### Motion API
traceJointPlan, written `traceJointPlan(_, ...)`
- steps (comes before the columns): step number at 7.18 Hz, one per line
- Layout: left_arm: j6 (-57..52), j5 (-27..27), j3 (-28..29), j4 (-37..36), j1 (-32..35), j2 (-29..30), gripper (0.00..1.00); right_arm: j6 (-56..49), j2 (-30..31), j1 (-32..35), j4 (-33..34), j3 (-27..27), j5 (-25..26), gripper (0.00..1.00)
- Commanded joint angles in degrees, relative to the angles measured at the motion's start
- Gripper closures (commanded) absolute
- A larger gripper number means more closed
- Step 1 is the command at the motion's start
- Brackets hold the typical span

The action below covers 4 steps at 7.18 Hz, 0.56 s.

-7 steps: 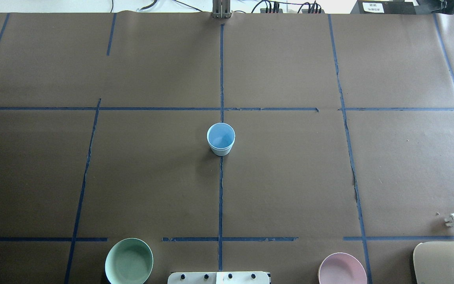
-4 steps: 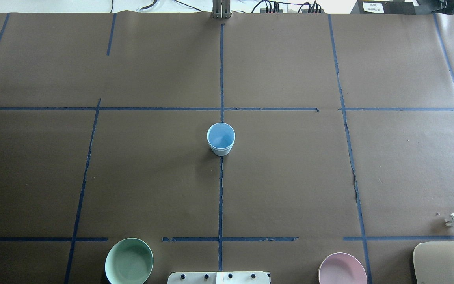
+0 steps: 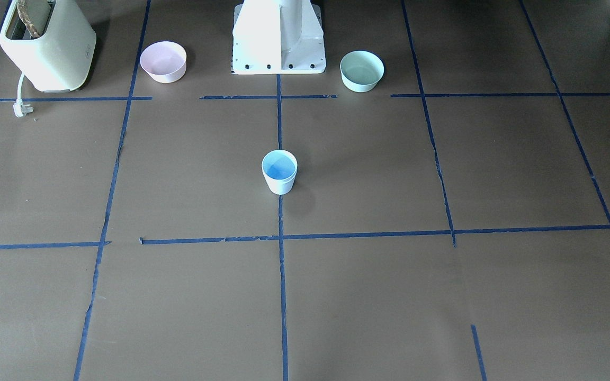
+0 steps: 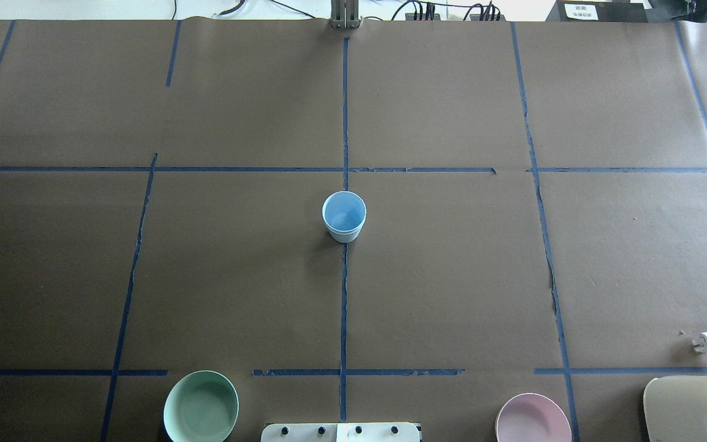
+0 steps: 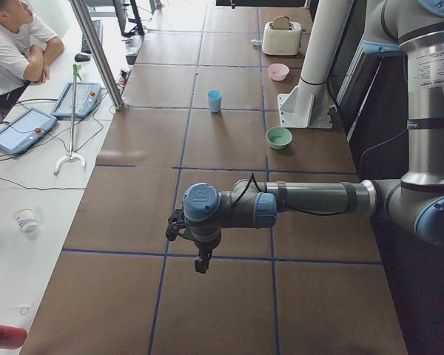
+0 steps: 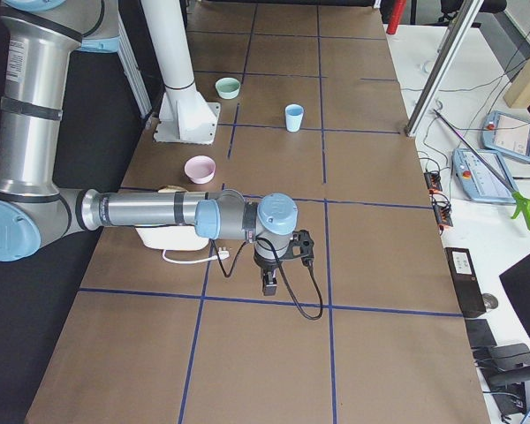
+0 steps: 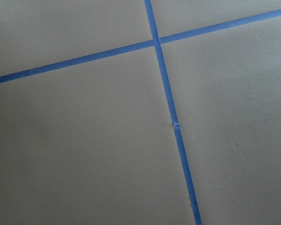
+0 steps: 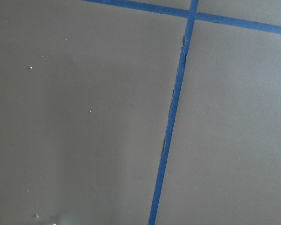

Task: Stack blue cups with both arms

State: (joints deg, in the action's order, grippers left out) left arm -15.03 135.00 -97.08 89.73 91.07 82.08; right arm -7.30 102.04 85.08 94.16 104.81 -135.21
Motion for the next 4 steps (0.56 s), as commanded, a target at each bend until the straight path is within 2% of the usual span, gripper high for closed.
traceJointPlan(1,0.0,0.0,-0.04,0.01,-0.1,-0.25,0.0,0.0,0.0,0.0,-0.03,0.04,-0.32,0.0)
traceJointPlan(4,-0.09,0.0,-0.04,0.09,-0.63,-0.16,0.0,0.0,0.0,0.0,0.05,0.04,-0.49,0.0)
